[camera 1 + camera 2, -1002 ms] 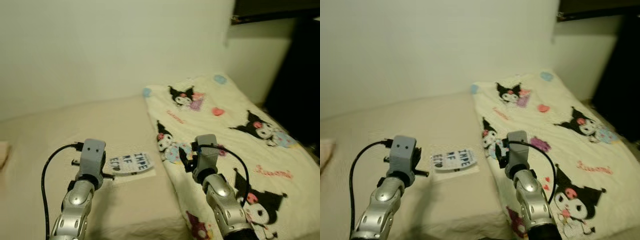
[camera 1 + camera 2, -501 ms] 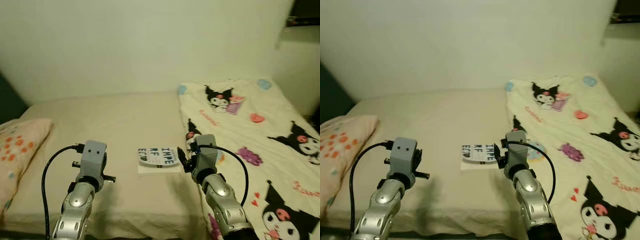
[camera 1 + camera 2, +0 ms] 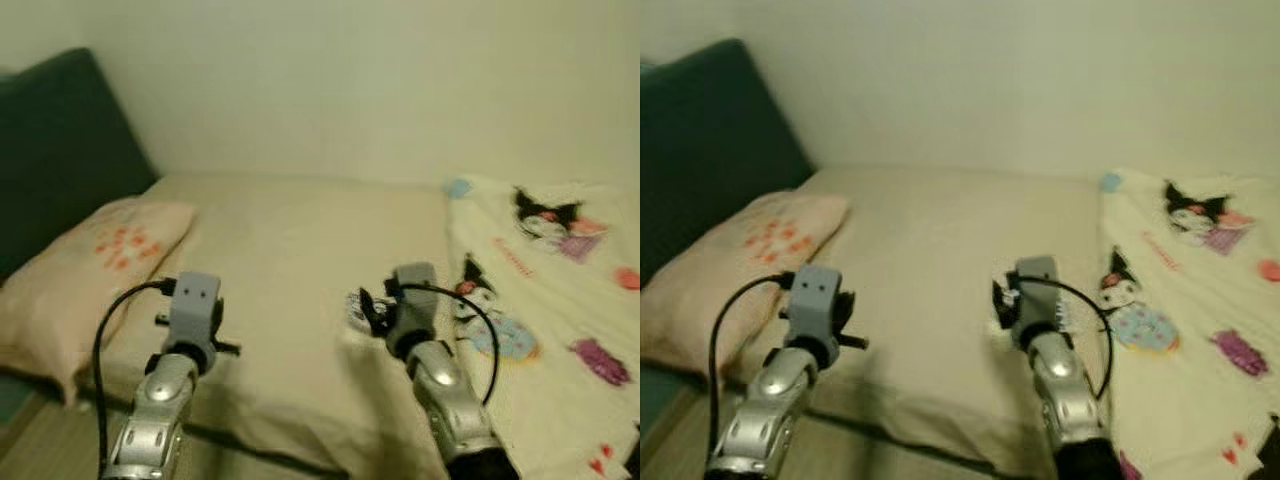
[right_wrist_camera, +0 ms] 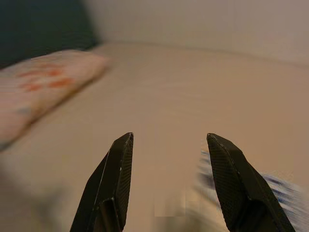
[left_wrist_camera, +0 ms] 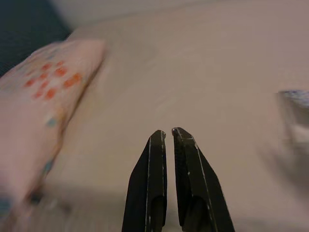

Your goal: Clean up the room

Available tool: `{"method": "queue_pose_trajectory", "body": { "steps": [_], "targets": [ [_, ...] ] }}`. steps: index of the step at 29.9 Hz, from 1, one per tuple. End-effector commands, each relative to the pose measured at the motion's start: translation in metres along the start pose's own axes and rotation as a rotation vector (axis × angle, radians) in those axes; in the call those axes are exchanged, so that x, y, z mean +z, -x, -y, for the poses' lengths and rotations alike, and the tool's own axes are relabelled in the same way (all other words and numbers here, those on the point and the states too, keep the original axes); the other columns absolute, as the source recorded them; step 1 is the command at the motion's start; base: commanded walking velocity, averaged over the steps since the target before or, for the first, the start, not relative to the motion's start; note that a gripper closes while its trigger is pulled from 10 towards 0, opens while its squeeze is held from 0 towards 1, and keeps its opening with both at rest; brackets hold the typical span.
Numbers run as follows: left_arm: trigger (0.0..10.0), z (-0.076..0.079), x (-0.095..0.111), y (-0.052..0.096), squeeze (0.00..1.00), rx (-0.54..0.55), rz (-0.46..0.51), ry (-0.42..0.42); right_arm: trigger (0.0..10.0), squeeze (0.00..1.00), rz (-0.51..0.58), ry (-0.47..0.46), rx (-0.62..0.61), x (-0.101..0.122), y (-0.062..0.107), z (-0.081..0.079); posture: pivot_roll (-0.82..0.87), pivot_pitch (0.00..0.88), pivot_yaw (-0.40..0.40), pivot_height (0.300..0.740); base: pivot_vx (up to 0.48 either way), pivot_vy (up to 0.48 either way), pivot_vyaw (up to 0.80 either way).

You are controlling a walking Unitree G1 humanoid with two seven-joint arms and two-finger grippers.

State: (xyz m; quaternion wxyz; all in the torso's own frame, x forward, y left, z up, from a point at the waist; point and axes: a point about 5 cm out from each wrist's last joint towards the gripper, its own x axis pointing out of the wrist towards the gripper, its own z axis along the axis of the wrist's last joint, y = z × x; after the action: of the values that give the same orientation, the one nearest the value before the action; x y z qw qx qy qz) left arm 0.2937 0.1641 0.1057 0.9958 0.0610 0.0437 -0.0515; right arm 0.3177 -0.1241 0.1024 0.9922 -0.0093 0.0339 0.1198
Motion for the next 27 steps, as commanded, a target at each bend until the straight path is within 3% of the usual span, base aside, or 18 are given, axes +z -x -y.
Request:
{"method": "queue_pose_trajectory", "body": {
  "steps": [1,12,15,22,27],
  "targets": [
    [10.0,-0.0024,-0.0040,0.0021,0.00,0.001,-0.022,-0.013,10.0,0.00,-0.010,0.001,-0.002,-0.0035,0.0005,0.0000,-0.05,0.089,0.094,0.740,0.000,0.000,0.80],
    [10.0,-0.0055,-0.0089,-0.0005,0.00,0.039,-0.093,-0.038,10.0,0.00,0.023,0.001,-0.009,0.0033,-0.0038,0.0021,-0.06,0.077,0.099,0.740,0.000,0.000,0.80],
    [10.0,-0.0023,-0.0071,-0.0024,0.00,0.007,-0.094,-0.034,10.0,0.00,0.009,-0.053,-0.047,-0.0001,-0.0032,0.0065,-0.06,0.078,0.096,0.740,0.000,0.000,0.00],
    [10.0,0.0007,-0.0050,-0.0031,0.00,-0.003,-0.086,-0.027,10.0,0.00,0.003,-0.035,-0.054,-0.0017,-0.0022,0.0087,-0.06,0.082,0.099,0.740,0.000,0.000,0.00],
    [10.0,0.0034,-0.0033,-0.0036,0.00,-0.013,-0.081,-0.030,10.0,0.00,0.001,0.003,-0.029,-0.0026,-0.0010,0.0046,-0.06,0.083,0.099,0.740,0.000,-0.357,0.00]
  ]
}}
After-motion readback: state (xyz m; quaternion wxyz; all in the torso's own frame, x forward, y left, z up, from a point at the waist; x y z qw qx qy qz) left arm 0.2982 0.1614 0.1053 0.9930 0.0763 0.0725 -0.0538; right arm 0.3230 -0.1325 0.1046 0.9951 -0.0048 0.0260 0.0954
